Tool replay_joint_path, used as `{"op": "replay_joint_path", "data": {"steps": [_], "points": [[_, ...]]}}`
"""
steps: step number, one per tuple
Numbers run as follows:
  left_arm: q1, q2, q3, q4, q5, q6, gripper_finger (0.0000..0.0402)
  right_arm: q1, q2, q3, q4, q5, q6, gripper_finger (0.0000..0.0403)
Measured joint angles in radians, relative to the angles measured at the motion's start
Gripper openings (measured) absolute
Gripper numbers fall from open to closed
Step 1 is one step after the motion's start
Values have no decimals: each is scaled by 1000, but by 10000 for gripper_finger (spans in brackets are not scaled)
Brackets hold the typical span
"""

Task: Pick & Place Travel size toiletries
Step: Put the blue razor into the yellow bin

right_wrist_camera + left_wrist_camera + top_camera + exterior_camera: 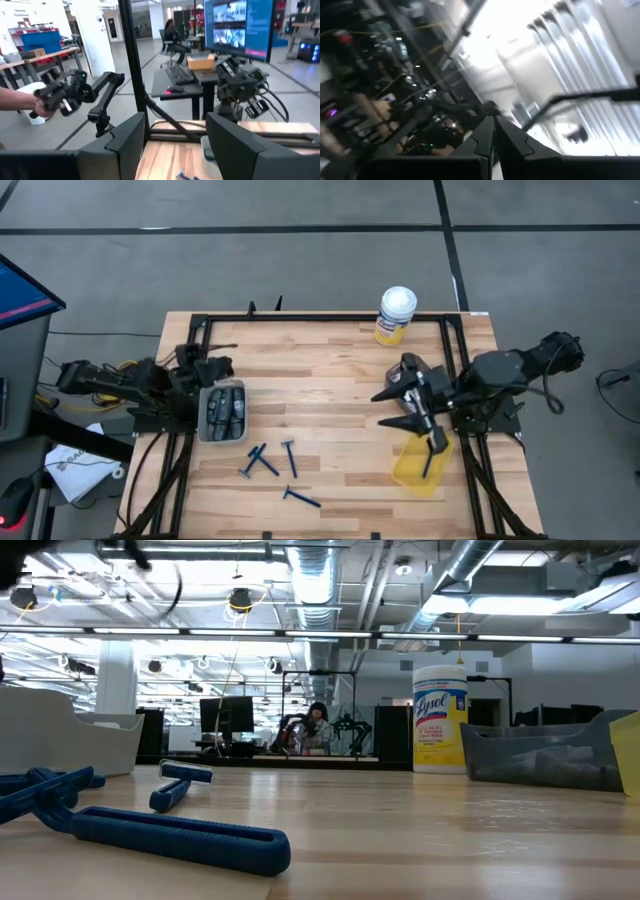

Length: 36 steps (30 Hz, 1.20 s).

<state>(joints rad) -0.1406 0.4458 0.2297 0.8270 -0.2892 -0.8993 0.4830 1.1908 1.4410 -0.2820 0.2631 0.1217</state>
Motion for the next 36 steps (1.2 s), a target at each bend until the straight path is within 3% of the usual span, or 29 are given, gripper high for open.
{"op": "replay_joint_path", "data": {"steps": [4,10,15,20,27,32,36], "points": [[0,141,217,-130,78,128,11,-1,-36,0,-30,0,-28,204],[0,372,572,-658,132,292,11,1,-80,1,-122,0,16,204],[0,556,757,-1057,131,476,18,5,-81,1,-171,0,38,204],[-9,717,767,-1146,183,532,70,31,-80,1,-215,0,62,204],[-18,907,768,-1147,249,710,204,68,-79,1,-243,0,63,204],[-9,998,727,-1162,240,619,281,88,-79,1,-270,0,95,204],[-10,1045,662,-1164,237,537,300,89,-79,1,-304,0,128,204]]}}
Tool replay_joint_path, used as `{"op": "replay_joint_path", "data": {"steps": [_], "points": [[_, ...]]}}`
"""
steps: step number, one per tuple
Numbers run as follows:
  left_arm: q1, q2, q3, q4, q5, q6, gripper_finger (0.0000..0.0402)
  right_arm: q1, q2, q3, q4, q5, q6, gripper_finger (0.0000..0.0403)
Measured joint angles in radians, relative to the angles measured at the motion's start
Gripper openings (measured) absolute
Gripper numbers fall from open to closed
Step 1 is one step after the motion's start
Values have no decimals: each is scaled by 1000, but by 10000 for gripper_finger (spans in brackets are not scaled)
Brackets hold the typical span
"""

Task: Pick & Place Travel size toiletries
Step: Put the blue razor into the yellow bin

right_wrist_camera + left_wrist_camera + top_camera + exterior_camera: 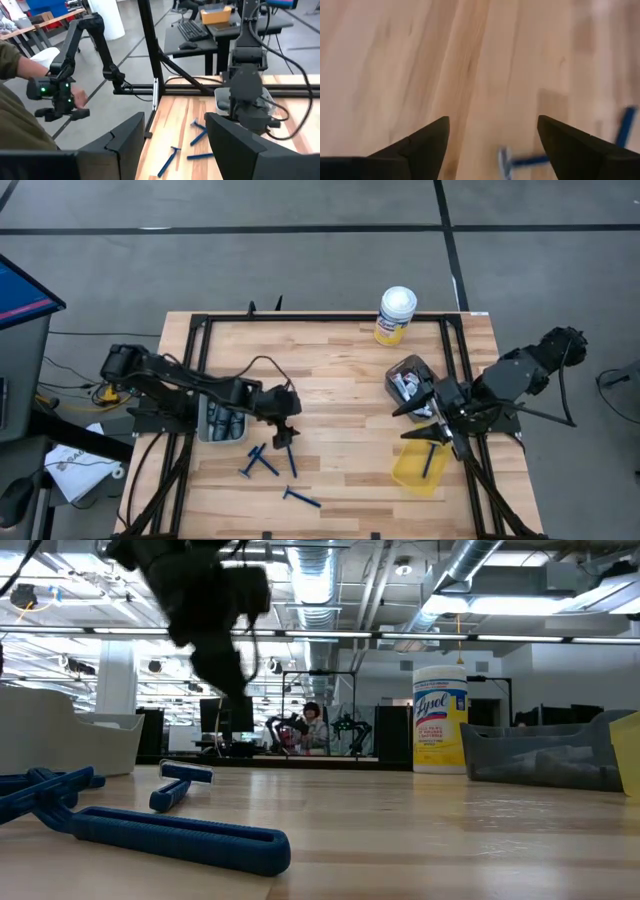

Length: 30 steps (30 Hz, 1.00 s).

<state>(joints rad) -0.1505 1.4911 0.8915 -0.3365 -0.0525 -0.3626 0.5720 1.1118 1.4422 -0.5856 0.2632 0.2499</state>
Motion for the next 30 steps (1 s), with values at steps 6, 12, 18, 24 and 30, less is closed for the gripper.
{"op": "replay_joint_path", "data": {"steps": [6,12,18,24,30], "points": [[-30,18,-83,6,-54,-17,296,0,0,0,-16,0,13,204],[-84,16,-159,29,-122,-35,294,0,0,0,-16,0,13,204],[-163,17,-196,105,-189,-36,294,0,0,0,-17,0,13,204],[-185,27,-199,131,-235,-25,294,-9,0,0,-22,0,14,204],[-186,101,-213,239,-210,-17,294,-11,0,0,-22,0,29,204]]}}
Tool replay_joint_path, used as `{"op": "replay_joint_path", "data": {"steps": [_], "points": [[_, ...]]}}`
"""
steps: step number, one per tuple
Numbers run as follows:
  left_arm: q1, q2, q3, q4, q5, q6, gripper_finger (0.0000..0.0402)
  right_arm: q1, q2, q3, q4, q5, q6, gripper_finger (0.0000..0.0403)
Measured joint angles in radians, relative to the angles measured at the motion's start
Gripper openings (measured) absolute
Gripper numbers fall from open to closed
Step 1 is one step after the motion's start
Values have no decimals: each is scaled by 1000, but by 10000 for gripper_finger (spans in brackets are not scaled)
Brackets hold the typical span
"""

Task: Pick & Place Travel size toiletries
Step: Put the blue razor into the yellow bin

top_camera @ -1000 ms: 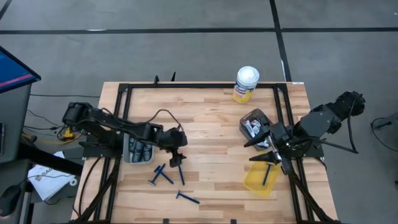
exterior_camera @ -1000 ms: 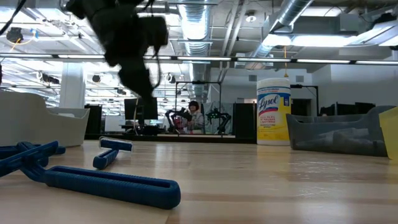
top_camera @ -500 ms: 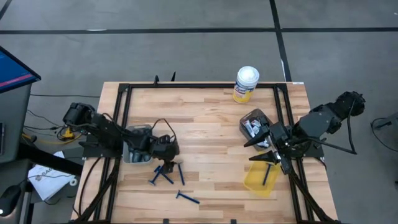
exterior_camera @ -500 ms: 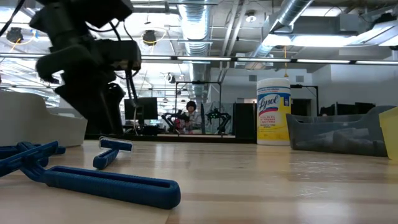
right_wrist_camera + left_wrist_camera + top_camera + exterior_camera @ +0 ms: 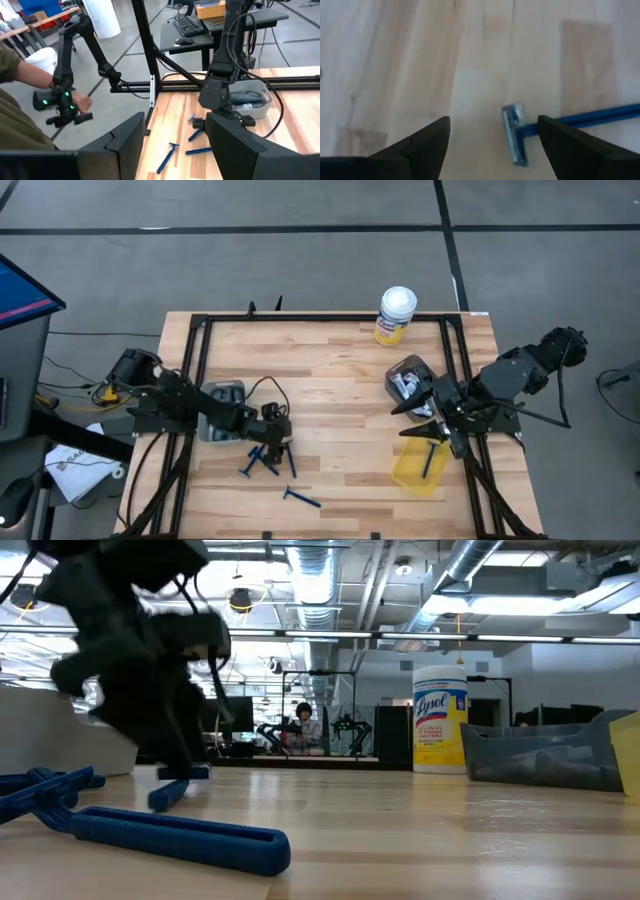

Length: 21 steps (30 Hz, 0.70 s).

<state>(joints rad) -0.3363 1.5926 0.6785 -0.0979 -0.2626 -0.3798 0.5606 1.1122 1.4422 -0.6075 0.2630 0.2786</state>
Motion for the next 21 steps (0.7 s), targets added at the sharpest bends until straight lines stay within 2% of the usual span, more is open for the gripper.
{"op": "replay_joint_path", "data": {"steps": [9,12,21], "points": [[0,79,3,19,8,-22,281,0,0,0,-14,0,55,204],[0,79,2,16,8,-23,251,0,0,0,-14,0,55,204],[0,56,0,26,26,-28,125,0,0,0,-14,0,55,205]]}}
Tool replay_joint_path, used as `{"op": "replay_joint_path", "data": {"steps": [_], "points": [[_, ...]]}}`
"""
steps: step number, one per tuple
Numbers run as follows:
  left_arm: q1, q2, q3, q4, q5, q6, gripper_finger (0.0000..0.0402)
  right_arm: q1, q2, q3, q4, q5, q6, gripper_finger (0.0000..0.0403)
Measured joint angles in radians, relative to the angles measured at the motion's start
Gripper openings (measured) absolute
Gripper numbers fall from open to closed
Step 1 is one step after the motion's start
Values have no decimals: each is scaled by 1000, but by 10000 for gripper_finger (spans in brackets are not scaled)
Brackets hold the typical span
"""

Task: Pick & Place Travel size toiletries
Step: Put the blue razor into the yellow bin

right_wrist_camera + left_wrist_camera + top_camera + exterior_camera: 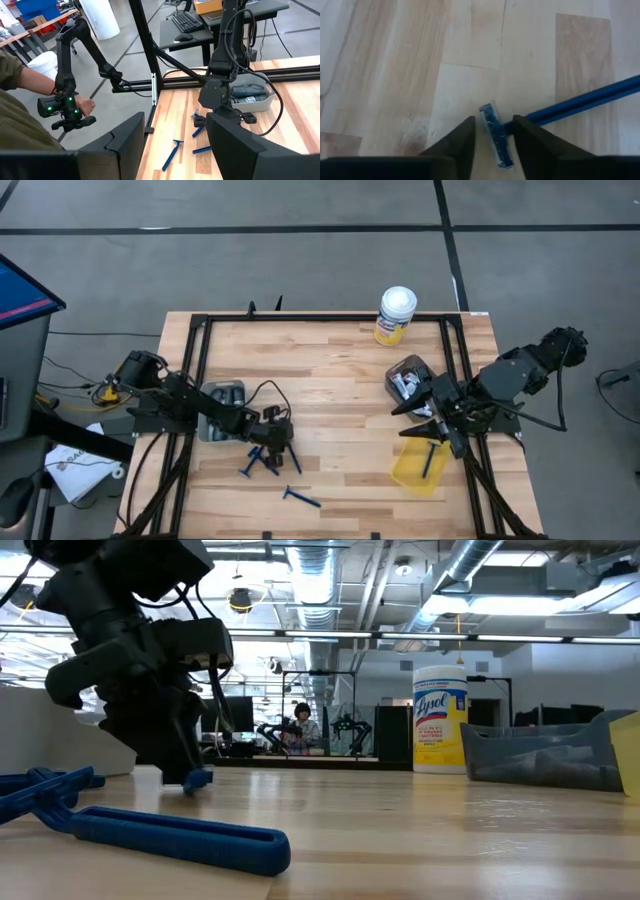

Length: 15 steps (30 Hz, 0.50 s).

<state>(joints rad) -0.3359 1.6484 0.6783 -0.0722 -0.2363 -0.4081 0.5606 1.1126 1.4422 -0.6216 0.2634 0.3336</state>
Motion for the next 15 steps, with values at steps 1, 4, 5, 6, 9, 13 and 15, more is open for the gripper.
{"op": "replay_joint_path", "data": {"steps": [1,4,5,6,9,13,15], "points": [[0,-5,-1,-3,0,2,112,0,0,0,0,0,0,204],[1,-6,-2,1,-2,7,81,0,0,0,-3,0,0,204],[1,-8,-2,2,-2,7,72,0,0,0,-4,0,0,204],[1,-11,-2,3,-2,7,65,0,0,0,-4,0,0,204],[4,-17,-3,7,-4,4,46,0,0,0,-3,0,0,204],[18,-41,-4,-4,-3,3,29,0,0,0,-4,0,0,204],[29,-58,-4,4,-3,3,24,0,0,0,-5,0,0,204]]}}
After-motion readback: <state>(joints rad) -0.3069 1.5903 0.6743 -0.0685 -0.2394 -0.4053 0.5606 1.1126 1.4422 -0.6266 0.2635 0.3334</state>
